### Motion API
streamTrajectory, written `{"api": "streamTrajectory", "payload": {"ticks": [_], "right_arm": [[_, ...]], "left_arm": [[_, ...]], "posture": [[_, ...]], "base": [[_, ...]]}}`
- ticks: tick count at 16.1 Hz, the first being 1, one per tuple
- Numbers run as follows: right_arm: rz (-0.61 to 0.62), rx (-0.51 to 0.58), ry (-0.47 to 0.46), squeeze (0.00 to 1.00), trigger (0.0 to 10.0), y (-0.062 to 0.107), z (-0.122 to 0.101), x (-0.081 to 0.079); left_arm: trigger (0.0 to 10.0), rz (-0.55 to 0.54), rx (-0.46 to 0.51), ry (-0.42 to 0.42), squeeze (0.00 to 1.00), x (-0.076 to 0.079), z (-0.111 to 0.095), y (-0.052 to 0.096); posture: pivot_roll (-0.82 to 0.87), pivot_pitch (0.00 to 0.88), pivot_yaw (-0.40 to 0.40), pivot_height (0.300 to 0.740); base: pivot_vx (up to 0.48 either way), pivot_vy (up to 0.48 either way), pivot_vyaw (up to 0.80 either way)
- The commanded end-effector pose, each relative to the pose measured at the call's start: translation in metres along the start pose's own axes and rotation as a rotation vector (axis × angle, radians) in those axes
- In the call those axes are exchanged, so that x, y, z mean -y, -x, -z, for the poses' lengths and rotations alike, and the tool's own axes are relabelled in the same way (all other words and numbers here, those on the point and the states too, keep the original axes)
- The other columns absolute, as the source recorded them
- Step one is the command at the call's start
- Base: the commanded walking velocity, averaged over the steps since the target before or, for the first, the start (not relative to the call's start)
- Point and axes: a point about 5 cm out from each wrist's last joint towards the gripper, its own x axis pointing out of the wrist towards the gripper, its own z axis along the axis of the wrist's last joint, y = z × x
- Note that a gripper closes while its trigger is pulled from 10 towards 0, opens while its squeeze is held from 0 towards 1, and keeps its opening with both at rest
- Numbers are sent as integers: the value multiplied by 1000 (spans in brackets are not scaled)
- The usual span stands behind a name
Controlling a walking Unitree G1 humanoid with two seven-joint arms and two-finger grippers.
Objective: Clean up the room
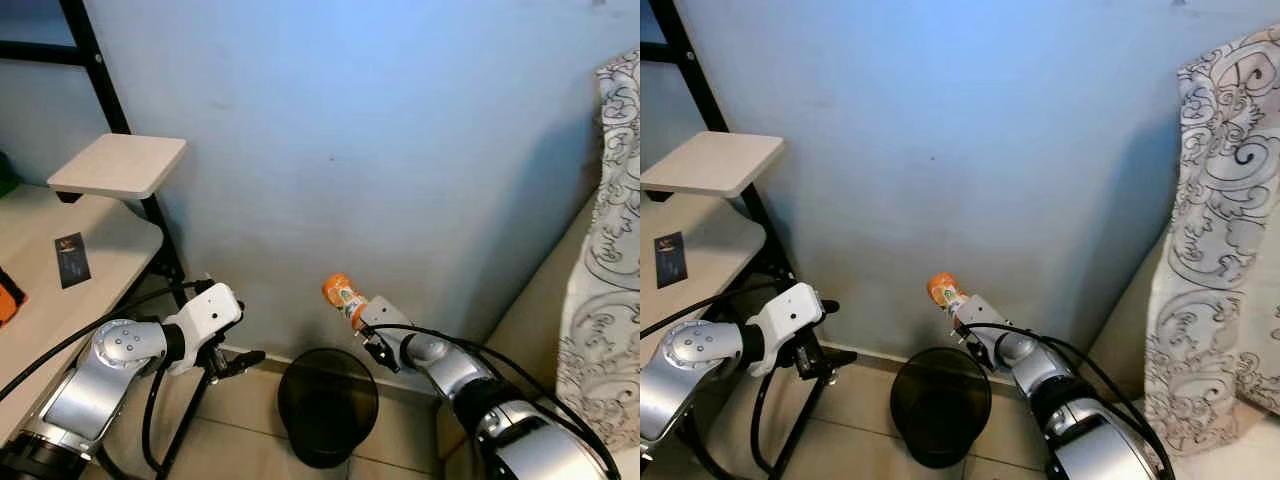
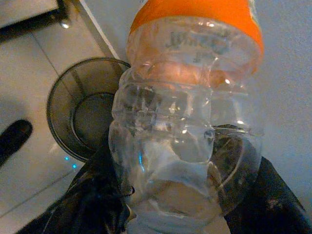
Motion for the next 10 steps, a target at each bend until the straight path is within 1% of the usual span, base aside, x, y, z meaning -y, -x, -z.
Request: {"api": "streamTrajectory", "payload": {"ticks": [1, 3, 4, 5, 10], "right_arm": [[23, 23, 27, 0, 10000, 0, -14, 6], [12, 33, 35, 0, 10000, -1, -17, 2], [3, 32, 39, 624, 10000, -2, -17, 0], [-1, 27, 36, 1000, 10000, -2, -16, -1], [-27, 24, 31, 1000, 10000, -3, -15, -4]], "left_arm": [[10000, 8, -5, -35, 0, -5, -4, 2], [10000, 14, -7, -40, 0, -6, -4, 1], [10000, 18, -6, -41, 0, -5, -4, 0], [10000, 21, -2, -41, 0, -5, -5, 0], [10000, 24, 5, -41, 0, -6, -6, -2]], "posture": [[30, 0, -4, 740], [28, 0, -4, 740], [29, 0, -5, 740], [29, 0, -5, 740], [23, 0, -2, 740]], "base": [[0, 0, 0], [0, 0, 0], [0, 0, 0], [0, 0, 0], [0, 0, 0]]}}
